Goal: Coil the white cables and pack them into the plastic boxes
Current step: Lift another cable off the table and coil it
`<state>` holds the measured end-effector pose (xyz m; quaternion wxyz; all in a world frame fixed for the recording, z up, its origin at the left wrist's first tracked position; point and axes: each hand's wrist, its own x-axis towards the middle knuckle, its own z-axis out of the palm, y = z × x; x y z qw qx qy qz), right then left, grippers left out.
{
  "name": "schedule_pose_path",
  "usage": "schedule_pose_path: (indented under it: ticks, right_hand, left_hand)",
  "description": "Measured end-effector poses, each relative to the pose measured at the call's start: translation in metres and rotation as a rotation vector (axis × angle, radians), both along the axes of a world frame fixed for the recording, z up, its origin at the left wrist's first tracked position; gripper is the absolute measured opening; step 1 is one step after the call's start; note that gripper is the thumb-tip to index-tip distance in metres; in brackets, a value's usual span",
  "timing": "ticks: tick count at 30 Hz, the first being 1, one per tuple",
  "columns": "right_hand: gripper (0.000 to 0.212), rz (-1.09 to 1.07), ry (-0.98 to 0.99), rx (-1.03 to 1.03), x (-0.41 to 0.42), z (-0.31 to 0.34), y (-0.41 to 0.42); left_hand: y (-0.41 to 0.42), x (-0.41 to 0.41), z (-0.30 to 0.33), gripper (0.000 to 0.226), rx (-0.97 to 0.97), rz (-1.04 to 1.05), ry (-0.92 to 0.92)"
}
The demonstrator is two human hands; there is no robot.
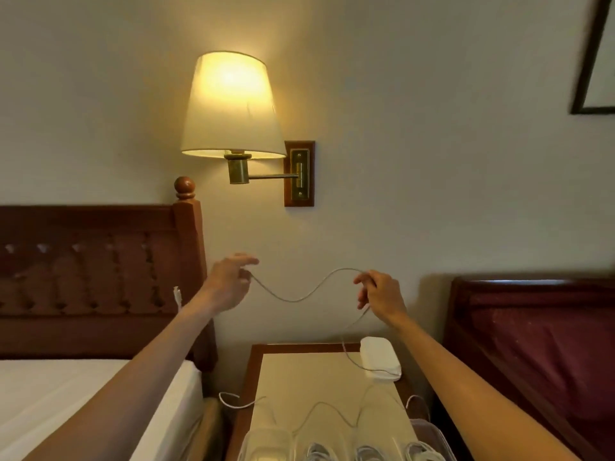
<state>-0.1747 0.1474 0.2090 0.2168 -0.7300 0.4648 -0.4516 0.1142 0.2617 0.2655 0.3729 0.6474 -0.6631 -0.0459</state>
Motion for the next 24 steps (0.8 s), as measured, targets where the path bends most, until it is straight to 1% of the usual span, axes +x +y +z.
schedule_pose_path:
  ticks: [1,2,3,4,5,6,7,8,9,10,11,12,13,14,15,16,17,18,19,20,21,22,24]
  right_hand:
    - [0.030,0.000,-0.031,-0.052,0.006,0.023,0.008]
    - [0.030,0.008,-0.033,-0.102,0.013,0.045,0.016]
    - [0.029,0.025,-0.021,-0.148,0.020,0.066,0.024]
    - [0.029,0.047,-0.005,-0.176,0.028,0.086,0.034]
    - [0.028,0.079,0.004,-0.179,0.034,0.103,0.044]
    - [0.026,0.118,0.005,-0.161,0.039,0.118,0.054]
    - [0.025,0.160,0.002,-0.132,0.043,0.131,0.063]
    - [0.025,0.202,-0.005,-0.107,0.045,0.142,0.072]
    - [0.026,0.242,-0.012,-0.099,0.046,0.151,0.079]
    - [0.027,0.277,-0.010,-0.103,0.046,0.157,0.086]
    - [0.027,0.299,0.009,-0.116,0.045,0.163,0.091]
    - [0.026,0.307,0.045,-0.137,0.044,0.168,0.096]
    - [0.026,0.307,0.084,-0.168,0.042,0.172,0.100]
    - [0.025,0.303,0.114,-0.200,0.041,0.176,0.104]
    - [0.023,0.300,0.137,-0.228,0.038,0.180,0.108]
    - [0.022,0.300,0.155,-0.248,0.036,0.184,0.111]
    - [0.020,0.303,0.170,-0.264,0.034,0.187,0.113]
    - [0.020,0.306,0.184,-0.273,0.031,0.190,0.114]
    - [0.020,0.311,0.193,-0.272,0.028,0.193,0.116]
    - [0.022,0.326,0.191,-0.255,0.024,0.194,0.116]
    - [0.024,0.364,0.164,-0.207,0.019,0.193,0.117]
    - [0.026,0.433,0.108,-0.122,0.013,0.191,0.117]
    - [0.029,0.624,-0.053,0.123,-0.003,0.180,0.115]
  left_hand:
    - [0.004,0.000,-0.005,0.053,0.180,0.004,0.004]
    - [0.008,-0.004,-0.006,0.066,0.279,-0.015,0.087]
    - [0.011,-0.010,-0.003,0.073,0.296,-0.037,0.276]
    - [0.016,-0.019,0.006,0.073,0.253,-0.038,0.496]
    - [0.023,-0.031,0.017,0.067,0.178,-0.014,0.672]
    - [0.029,-0.044,0.030,0.058,0.100,0.026,0.733]
    - [0.038,-0.057,0.045,0.049,0.045,0.077,0.647]
    - [0.047,-0.068,0.061,0.043,0.041,0.136,0.452]
    - [0.056,-0.077,0.075,0.041,0.079,0.226,0.184]
    - [0.062,-0.082,0.087,0.046,0.130,0.356,-0.082]
    - [0.067,-0.087,0.098,0.051,0.202,0.463,-0.272]
    - [0.070,-0.092,0.108,0.052,0.237,0.512,-0.376]
    - [0.073,-0.099,0.116,0.049,0.219,0.466,-0.387]
    - [0.076,-0.107,0.123,0.046,0.152,0.325,-0.325]
    - [0.078,-0.114,0.128,0.045,0.086,0.151,-0.172]
    - [0.081,-0.122,0.132,0.047,0.065,-0.019,0.078]
    - [0.085,-0.129,0.135,0.048,0.084,-0.167,0.363]
    - [0.087,-0.131,0.135,0.049,0.113,-0.266,0.566]
    - [0.088,-0.133,0.134,0.045,0.115,-0.313,0.644]
    - [0.087,-0.131,0.133,0.040,0.066,-0.294,0.635]
    - [0.086,-0.128,0.134,0.034,-0.022,-0.234,0.578]
    - [0.083,-0.123,0.135,0.030,-0.144,-0.143,0.482]
    - [0.079,-0.107,0.142,0.027,-0.439,0.045,0.276]
